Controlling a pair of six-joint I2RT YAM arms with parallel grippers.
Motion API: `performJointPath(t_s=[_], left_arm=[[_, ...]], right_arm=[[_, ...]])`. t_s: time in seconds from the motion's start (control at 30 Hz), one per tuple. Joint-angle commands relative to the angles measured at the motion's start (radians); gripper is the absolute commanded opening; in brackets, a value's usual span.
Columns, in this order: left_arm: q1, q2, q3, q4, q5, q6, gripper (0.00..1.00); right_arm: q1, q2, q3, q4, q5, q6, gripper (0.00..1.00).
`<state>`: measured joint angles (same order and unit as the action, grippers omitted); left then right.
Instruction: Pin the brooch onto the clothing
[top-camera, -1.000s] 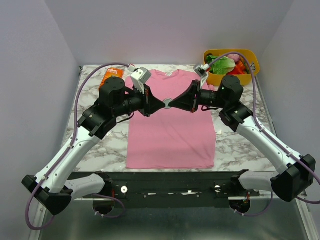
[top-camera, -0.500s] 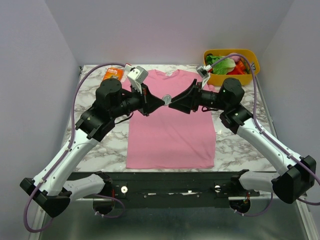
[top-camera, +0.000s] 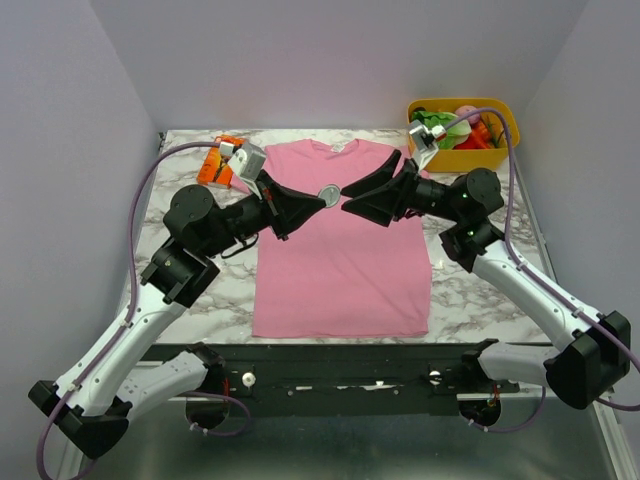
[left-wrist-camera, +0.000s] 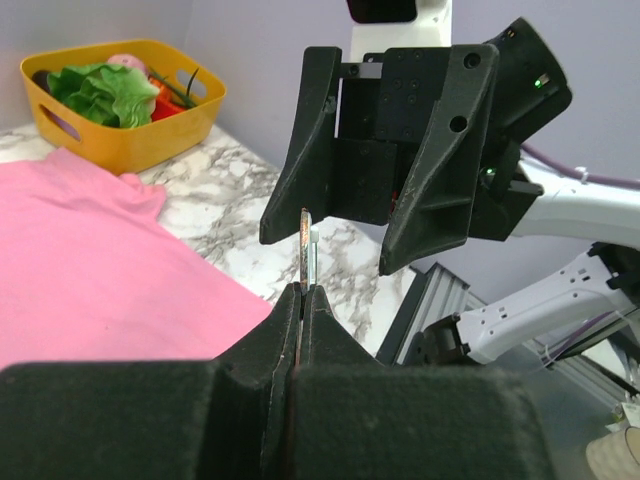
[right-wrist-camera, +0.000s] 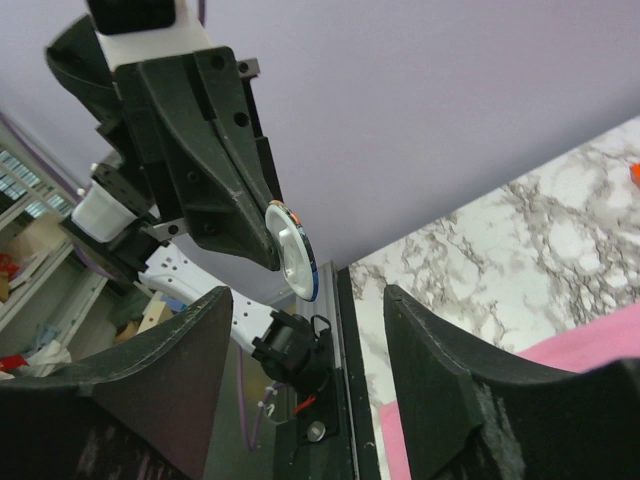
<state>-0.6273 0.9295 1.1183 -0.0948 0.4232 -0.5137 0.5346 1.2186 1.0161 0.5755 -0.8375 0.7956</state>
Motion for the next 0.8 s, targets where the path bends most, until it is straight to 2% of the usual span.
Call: performJointPath(t_s=[0.0, 0.1, 0.27, 0.77], left_arm=[[0.001, -0.031, -0.023, 0.145, 0.026, -0.057, 0.0], [0.001, -0.032, -0.021, 0.148, 0.031, -0.066, 0.0], [0.001, -0.024, -0.018, 0.165, 0.045, -0.085, 0.0], [0.001, -0.008, -0.014, 0.155, 0.078, -0.108, 0.0]], right_arm=[[-0.001, -0.013, 0.024, 0.158, -0.055, 0.105, 0.66], [0.001, -0.005, 0.042, 0.161, -0.077, 0.116, 0.61], [0.001, 0.005, 0.038, 0.219, -0.08, 0.157, 0.59], [0.015, 0.099, 0.101, 0.279, -0.083, 0.231, 0.39]])
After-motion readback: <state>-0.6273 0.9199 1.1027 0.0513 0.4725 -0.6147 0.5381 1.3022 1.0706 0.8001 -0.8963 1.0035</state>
